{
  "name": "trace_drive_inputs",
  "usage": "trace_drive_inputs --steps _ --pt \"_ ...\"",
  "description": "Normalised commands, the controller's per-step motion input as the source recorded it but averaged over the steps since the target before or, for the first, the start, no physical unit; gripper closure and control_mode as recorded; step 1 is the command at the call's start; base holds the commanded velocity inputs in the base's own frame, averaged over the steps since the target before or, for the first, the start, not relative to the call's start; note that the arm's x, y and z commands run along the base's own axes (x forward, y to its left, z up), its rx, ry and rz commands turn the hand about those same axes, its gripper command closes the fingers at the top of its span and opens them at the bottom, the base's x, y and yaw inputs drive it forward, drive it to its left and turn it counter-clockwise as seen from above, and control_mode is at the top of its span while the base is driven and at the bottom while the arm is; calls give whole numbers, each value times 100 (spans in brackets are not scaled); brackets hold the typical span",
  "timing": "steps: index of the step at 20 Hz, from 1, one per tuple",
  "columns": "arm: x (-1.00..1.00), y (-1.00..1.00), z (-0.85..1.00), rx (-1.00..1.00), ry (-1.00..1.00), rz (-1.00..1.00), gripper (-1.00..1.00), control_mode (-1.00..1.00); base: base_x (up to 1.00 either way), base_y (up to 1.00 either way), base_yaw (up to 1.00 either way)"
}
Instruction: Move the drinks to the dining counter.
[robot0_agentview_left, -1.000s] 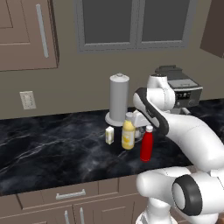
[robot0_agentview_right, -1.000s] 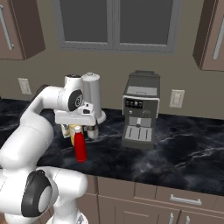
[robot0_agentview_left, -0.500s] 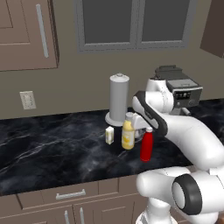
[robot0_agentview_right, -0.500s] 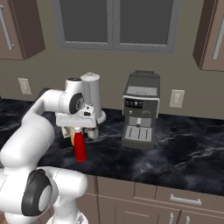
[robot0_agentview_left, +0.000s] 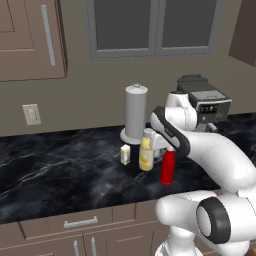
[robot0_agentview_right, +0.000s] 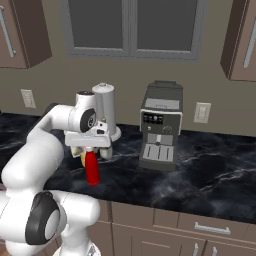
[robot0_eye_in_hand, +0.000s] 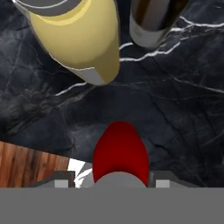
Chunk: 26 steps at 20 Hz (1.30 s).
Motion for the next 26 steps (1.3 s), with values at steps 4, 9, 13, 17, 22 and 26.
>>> trace_drive_inputs --steps 4,9,13,17,22,26 --pt "0 0 -25 0 0 3 100 -100 0 0 0" --pt "0 0 -18 0 0 1 100 -100 0 0 0" --pt "-4 0 11 0 0 0 100 -100 0 0 0" --pt "-14 0 48 2 4 0 100 -100 0 0 0" --pt "-26 0 66 2 7 -5 100 -100 0 0 0" --pt "-24 0 51 0 1 -6 100 -100 0 0 0"
